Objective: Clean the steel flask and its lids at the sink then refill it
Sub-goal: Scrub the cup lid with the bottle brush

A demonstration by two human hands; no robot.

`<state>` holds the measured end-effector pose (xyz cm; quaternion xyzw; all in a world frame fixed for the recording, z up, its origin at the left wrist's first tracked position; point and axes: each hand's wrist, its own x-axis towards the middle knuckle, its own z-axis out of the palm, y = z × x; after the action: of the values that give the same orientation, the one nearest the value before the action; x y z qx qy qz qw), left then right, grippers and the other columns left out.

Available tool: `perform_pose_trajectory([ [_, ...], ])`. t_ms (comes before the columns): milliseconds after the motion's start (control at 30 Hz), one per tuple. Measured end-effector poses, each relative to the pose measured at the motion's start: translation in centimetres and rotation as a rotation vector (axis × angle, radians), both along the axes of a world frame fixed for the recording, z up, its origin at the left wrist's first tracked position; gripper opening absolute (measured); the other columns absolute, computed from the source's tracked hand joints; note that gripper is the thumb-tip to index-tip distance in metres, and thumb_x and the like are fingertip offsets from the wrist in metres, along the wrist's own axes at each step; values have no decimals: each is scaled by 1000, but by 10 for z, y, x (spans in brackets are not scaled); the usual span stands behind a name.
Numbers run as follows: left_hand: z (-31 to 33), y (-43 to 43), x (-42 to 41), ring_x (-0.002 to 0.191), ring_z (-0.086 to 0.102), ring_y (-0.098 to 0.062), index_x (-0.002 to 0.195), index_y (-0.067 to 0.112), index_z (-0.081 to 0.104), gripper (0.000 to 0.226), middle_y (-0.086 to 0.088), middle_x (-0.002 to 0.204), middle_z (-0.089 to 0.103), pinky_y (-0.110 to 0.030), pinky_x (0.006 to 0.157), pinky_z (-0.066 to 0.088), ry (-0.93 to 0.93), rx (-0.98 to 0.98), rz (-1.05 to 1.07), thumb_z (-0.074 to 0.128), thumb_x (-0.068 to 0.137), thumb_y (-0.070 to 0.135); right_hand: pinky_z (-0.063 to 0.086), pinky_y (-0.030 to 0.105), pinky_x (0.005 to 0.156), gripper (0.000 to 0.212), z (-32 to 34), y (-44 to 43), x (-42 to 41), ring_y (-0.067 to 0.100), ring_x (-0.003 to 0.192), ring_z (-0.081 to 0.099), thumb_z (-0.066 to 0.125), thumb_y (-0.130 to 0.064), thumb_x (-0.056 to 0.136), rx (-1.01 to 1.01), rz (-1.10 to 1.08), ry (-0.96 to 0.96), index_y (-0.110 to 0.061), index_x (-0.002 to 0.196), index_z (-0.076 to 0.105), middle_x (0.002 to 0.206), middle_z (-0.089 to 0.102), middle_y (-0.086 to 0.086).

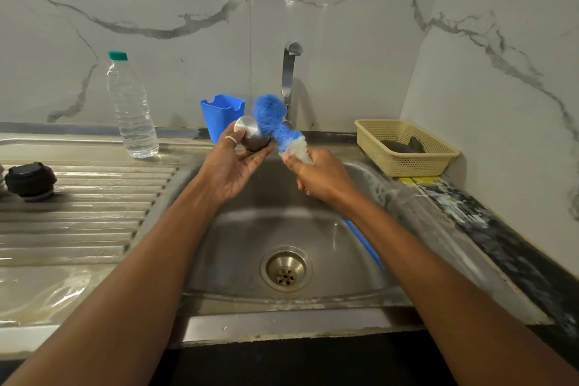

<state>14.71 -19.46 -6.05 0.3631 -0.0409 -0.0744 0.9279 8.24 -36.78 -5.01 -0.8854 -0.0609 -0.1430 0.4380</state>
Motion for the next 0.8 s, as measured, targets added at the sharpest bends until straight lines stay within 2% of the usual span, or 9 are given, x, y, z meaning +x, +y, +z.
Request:
perform_pose_trajectory([
  [67,2,-1,-3,102,74,-36,127,10,53,24,-29,125,62,-38,88,62,16,6,-7,52,104,16,47,24,58,30,-2,0,1,7,54,62,57,-48,100,-56,7,-16,-25,81,61,64,67,-5],
  [200,3,-3,-4,102,73,-26,121,13,58,19,-12,112,70,-30,79,62,-90,89,61,51,107,25,39,11,47,26,-1,3,-2,-2,48,58,57,-49,100,-73,52,-12,-28,85,60,62,64,-8],
  [333,-1,-3,1,118,66,-36,139,12,46,36,-22,134,58,-36,86,62,-71,69,84,52,107,28,48,28,62,30,-3,-1,2,12,62,65,57,-51,99,-64,-43,-22,-26,81,60,68,67,-5],
  [467,-1,-2,4,118,67,-34,147,7,45,44,-17,127,63,-31,82,61,-99,74,114,47,109,30,44,20,55,27,-1,0,-2,3,52,61,58,-51,99,-88,70,-20,-28,84,60,58,63,-8],
  [633,-4,-3,3,118,67,-36,145,13,40,45,-22,138,56,-37,88,62,-85,58,77,52,106,31,48,28,60,33,-1,0,1,5,48,60,56,-50,99,-20,-49,-12,-22,82,63,62,69,-1],
  [800,-4,-1,4,102,74,-28,132,15,46,28,-15,118,67,-32,77,62,-117,49,125,51,106,25,50,27,59,32,0,-1,-3,7,52,61,56,-53,99,-15,55,32,-23,87,63,63,67,-2],
])
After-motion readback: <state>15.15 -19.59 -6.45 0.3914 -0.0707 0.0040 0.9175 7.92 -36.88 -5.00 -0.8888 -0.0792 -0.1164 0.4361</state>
